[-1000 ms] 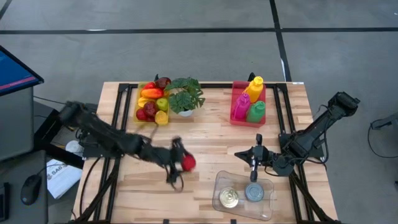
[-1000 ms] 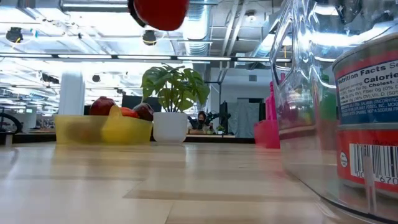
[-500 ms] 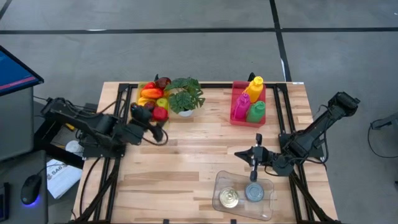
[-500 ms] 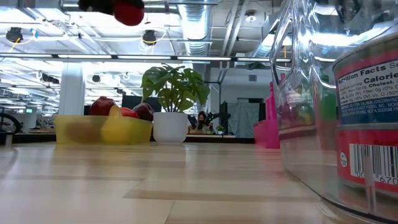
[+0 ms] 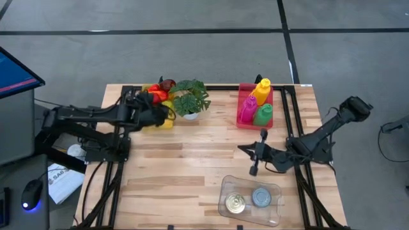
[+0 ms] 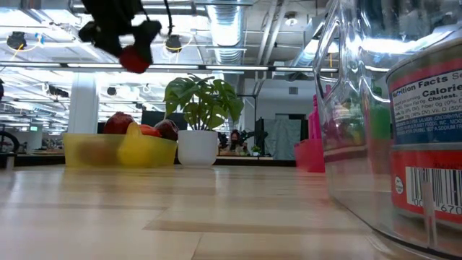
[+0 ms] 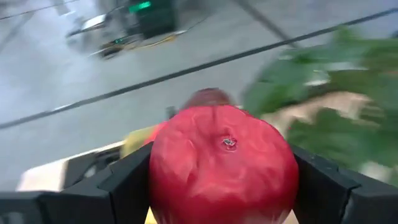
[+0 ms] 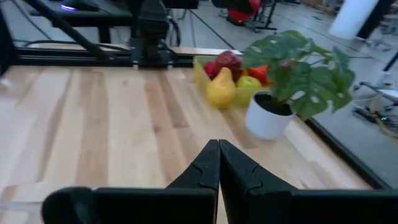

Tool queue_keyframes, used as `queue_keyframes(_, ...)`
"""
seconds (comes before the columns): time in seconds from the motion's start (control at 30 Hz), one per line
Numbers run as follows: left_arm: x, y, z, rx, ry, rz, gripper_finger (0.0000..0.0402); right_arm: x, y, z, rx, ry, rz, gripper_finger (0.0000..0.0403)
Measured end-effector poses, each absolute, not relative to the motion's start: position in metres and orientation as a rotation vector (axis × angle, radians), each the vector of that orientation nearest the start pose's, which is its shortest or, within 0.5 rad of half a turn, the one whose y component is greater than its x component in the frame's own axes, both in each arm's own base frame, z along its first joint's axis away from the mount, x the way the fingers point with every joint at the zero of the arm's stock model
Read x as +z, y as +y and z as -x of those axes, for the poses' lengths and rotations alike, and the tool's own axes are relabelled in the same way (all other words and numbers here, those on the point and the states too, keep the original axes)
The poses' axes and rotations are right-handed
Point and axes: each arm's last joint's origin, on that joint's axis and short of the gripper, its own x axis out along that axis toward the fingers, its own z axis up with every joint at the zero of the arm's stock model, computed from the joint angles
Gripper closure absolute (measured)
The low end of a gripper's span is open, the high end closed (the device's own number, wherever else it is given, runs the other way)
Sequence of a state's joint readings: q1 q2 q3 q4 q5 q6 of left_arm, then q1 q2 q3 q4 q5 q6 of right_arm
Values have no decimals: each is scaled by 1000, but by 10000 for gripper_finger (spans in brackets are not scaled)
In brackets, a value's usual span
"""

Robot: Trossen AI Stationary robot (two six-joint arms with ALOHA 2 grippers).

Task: Pick & Place Food Item
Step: Put the red apple into the yellow bin

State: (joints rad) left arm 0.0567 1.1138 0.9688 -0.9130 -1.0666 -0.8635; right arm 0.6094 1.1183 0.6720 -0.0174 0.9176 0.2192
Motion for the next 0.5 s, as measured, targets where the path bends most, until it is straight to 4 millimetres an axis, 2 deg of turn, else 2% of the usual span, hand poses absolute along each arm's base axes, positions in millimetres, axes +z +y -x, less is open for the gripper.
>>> queue_keyframes(0.13, 283, 56, -188, 1442, 516, 202, 110, 251, 101, -205, -383, 305, 114, 403)
queue_keyframes(0.37, 270, 80, -177, 1567, 618, 331, 110, 251, 87, -212, -453, 308, 103, 403)
queue_keyframes(0.5, 248, 88, -168, 1620, 646, 364, 110, 251, 80, -215, -485, 310, 99, 403)
